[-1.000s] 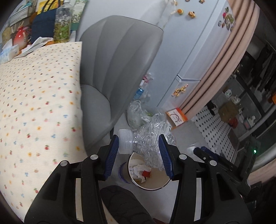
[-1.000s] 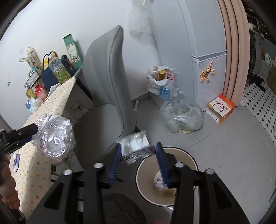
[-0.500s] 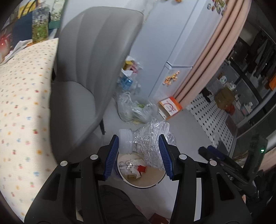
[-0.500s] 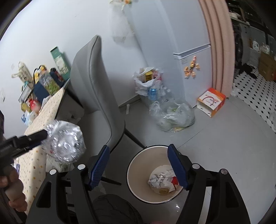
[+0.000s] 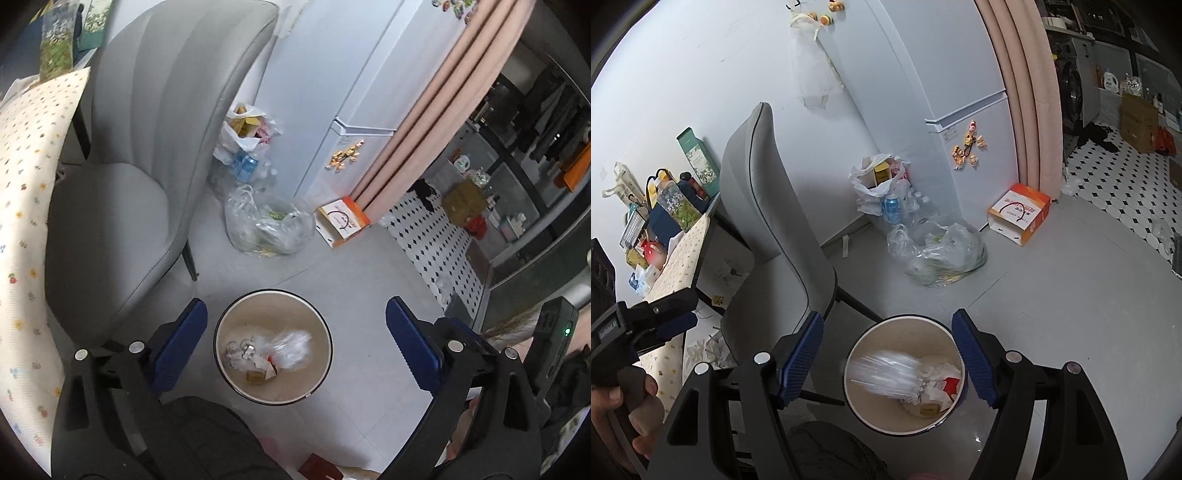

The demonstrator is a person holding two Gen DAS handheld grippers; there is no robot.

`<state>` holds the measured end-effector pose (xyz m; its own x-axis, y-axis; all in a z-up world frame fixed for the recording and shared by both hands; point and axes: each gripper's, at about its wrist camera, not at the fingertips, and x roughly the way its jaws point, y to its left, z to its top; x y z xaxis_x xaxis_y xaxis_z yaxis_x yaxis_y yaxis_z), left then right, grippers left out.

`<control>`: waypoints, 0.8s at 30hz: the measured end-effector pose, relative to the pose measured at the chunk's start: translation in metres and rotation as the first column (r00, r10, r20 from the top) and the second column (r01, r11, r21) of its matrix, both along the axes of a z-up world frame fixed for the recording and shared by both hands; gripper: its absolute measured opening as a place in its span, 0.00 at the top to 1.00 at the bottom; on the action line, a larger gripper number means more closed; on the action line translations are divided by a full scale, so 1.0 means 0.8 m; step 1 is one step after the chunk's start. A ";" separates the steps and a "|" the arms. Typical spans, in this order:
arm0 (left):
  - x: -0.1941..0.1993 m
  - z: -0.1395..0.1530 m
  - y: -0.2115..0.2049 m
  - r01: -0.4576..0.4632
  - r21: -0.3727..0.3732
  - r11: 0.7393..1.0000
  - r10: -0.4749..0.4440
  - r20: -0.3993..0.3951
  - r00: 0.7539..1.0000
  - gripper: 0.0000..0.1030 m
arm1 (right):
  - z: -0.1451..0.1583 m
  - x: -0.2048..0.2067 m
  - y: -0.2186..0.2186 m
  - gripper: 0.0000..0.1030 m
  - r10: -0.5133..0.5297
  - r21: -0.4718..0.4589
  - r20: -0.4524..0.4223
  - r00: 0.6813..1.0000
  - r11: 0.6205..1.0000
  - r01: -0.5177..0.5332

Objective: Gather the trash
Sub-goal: 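Open the right tool over the bin while the left tool opens to drop the bottle, then bring both open tools back over the table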

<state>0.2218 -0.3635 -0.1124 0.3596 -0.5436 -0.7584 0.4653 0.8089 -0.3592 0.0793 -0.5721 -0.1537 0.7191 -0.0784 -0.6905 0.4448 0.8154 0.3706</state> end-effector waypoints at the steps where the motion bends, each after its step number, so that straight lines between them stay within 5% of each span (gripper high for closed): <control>1: 0.001 0.003 0.004 -0.009 0.002 1.000 0.009 0.003 1.000 0.07 | 0.000 0.002 0.002 0.31 0.005 0.002 -0.001 1.000 1.000 -0.005; 16: -0.006 0.055 0.116 -0.152 -0.035 0.988 0.155 0.096 0.983 0.06 | 0.033 0.030 0.068 0.07 0.102 -0.041 0.035 0.994 0.994 -0.101; 24: -0.023 0.089 0.191 -0.247 -0.103 0.964 0.261 0.160 0.952 0.06 | 0.070 0.047 0.121 0.07 0.171 -0.086 0.050 0.984 0.982 -0.167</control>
<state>0.2038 -0.2104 -0.0414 0.6140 -0.4747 -0.6307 0.3086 0.8797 -0.3617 0.1168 -0.4754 -0.0974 0.7646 -0.0066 -0.6445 0.2780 0.9055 0.3206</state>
